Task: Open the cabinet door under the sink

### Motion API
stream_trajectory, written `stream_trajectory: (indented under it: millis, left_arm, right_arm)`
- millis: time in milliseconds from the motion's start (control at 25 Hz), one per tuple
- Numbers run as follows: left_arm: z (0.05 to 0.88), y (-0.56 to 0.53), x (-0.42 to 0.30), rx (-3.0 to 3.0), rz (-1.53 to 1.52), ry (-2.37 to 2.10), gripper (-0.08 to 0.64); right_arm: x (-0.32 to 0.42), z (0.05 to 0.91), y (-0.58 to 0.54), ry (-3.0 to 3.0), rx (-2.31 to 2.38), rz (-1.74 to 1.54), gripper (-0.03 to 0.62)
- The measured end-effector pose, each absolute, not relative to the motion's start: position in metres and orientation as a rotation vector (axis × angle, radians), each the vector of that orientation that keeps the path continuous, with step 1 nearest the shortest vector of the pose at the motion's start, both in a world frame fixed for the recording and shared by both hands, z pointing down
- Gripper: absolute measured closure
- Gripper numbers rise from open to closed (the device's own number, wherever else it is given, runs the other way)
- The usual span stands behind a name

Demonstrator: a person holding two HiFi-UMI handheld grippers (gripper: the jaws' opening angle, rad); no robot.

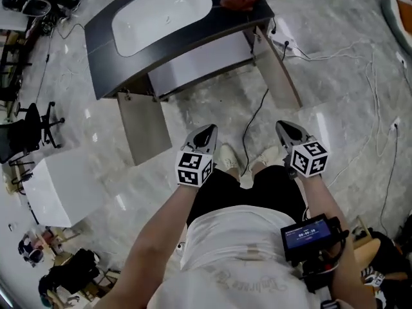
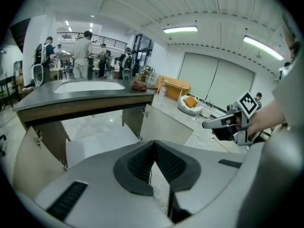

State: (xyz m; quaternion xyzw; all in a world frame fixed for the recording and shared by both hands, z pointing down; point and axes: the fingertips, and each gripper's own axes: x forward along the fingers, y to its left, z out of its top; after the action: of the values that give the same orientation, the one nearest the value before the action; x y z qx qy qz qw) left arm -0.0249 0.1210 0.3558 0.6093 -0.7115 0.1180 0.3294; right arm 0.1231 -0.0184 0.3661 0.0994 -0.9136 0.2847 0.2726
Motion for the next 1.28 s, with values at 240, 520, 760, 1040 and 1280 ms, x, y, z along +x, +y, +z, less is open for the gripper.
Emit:
stream_trajectory:
  millis: [240, 520, 760, 1040, 1280]
  left_arm:
    - [0.297, 0.183, -0.031, 1.611, 0.199, -1.922, 0.551]
    - [0.265, 0.231, -0.04, 1.591, 0.117, -1.977, 0.551]
    - [0.254, 0.243, -0.045, 1.574, 0.094, -1.985, 0.551]
    - [0.244, 0.237, -0.046, 1.614, 0.101, -1.978, 0.551]
    - [0.243, 0.235, -0.049, 1.634, 0.089, -1.968, 0.551]
  right_arm:
    - [0.081, 0.286, 0.027, -2.578, 0.129, 0.725, 0.578]
    - [0.058, 0.246, 0.081, -2.619, -0.031, 0.606, 0.578]
    - [0.041, 0.224, 0.098, -2.642, -0.085, 0.59, 0.578]
    - [0.033, 0.213, 0.11, -2.67, -0.101, 0.575, 0.578]
    - [0.031, 0.211, 0.113, -2.681, -0.087, 0.579, 0.578]
